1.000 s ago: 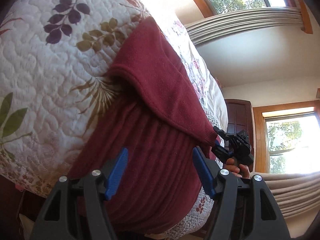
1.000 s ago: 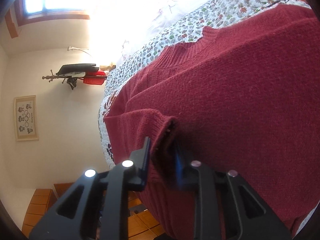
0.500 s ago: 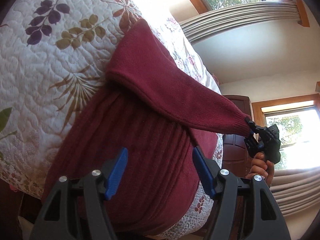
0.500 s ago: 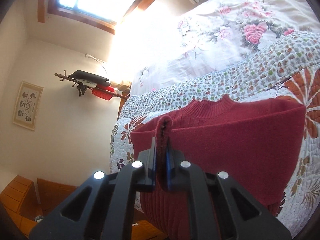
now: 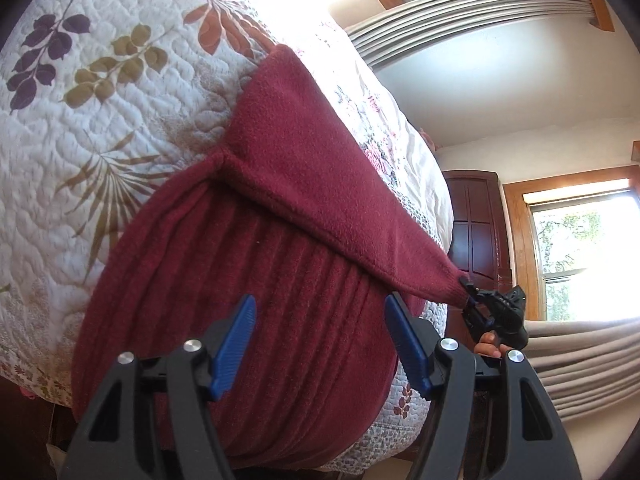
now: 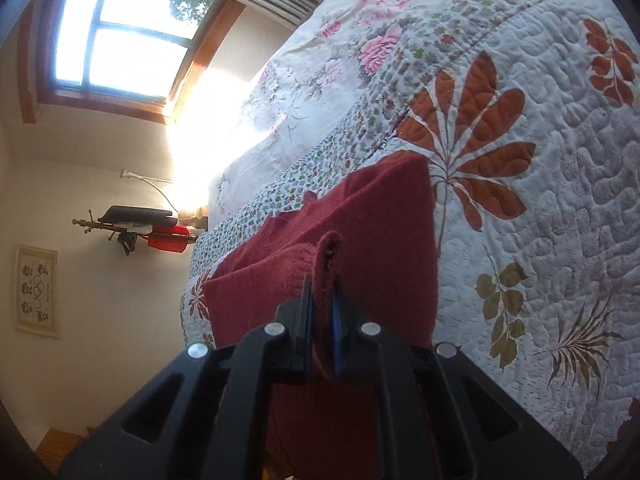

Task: Fold small clothes

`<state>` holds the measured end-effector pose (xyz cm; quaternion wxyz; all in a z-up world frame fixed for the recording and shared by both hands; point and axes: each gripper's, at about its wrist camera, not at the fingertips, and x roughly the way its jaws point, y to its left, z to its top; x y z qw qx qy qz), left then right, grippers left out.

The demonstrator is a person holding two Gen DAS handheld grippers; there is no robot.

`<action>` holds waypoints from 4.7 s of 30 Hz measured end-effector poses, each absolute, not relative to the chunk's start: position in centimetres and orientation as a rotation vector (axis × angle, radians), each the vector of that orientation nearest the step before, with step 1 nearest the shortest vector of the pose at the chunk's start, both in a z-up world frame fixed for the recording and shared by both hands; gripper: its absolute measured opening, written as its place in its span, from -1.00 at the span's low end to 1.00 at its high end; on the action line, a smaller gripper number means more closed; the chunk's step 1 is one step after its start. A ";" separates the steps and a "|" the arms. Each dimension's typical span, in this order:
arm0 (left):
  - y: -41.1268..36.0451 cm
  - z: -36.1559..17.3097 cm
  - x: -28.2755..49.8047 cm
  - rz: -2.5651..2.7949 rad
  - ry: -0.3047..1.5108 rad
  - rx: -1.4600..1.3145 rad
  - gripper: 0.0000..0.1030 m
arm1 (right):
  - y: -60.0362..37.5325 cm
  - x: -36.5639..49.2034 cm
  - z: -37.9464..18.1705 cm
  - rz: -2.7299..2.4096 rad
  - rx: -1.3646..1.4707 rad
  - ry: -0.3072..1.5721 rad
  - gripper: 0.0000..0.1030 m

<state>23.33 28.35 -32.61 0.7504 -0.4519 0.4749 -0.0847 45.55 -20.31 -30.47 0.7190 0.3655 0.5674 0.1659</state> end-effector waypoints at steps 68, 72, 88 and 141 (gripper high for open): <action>31.7 -48.7 7.2 -0.176 1.408 -0.751 0.70 | -23.2 13.9 -34.4 0.220 0.758 1.366 0.09; 31.3 -51.0 7.1 -0.238 1.414 -0.745 0.70 | -21.0 11.1 -33.1 0.198 0.696 1.376 0.10; 36.3 -46.6 4.3 -0.365 1.307 -1.113 -0.86 | -19.1 4.0 -35.2 0.103 0.832 1.341 0.15; 37.8 -38.2 1.9 -0.606 0.978 -1.556 -0.86 | -19.0 -1.5 -30.5 0.250 1.399 0.781 -0.91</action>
